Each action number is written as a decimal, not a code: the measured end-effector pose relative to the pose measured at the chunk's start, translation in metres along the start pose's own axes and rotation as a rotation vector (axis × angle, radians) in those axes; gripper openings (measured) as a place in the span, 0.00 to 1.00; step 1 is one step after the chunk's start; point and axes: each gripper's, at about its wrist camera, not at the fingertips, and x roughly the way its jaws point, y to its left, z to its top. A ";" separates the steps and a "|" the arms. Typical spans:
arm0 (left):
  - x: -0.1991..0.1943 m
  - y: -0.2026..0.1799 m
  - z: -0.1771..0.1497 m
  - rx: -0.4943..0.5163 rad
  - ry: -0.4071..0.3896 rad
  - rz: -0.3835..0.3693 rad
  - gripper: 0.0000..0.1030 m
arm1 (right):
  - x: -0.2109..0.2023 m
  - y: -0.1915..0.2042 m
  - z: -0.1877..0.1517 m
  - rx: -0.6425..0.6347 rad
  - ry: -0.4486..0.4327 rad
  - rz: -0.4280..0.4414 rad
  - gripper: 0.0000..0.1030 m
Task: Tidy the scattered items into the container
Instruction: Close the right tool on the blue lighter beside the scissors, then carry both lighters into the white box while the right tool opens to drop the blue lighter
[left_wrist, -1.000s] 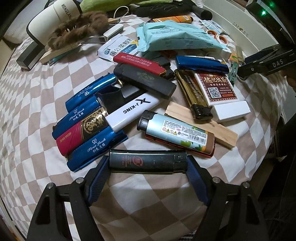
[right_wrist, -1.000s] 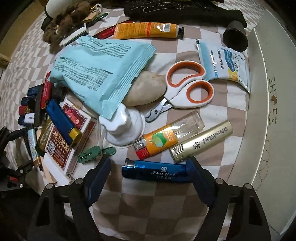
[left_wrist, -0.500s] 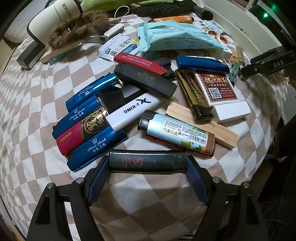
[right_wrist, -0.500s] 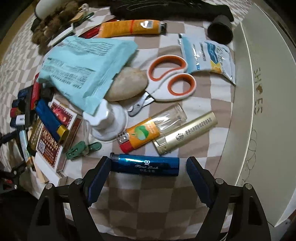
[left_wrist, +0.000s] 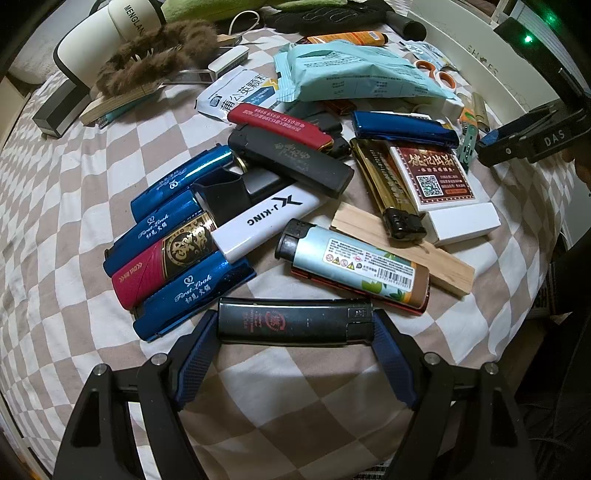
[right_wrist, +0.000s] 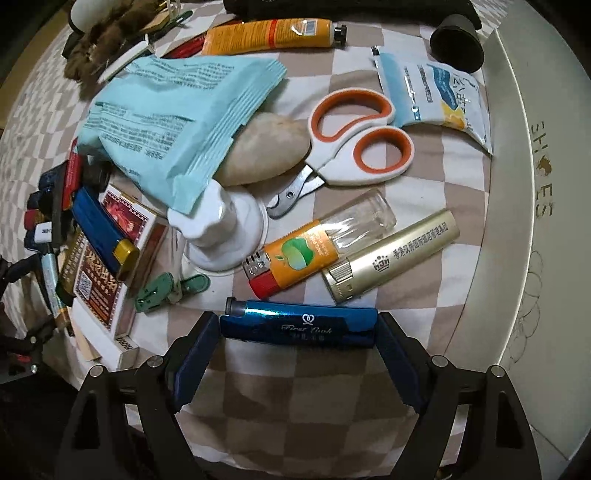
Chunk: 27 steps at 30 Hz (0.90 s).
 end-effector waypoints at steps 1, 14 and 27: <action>0.000 0.001 0.001 -0.001 0.001 0.001 0.79 | -0.002 0.000 0.000 0.005 -0.003 -0.001 0.82; -0.009 0.018 0.022 -0.059 0.001 0.015 0.79 | -0.038 0.000 -0.007 0.024 -0.014 0.077 0.81; -0.037 -0.014 0.005 -0.151 -0.128 0.030 0.79 | -0.084 -0.011 -0.014 0.021 -0.117 0.261 0.81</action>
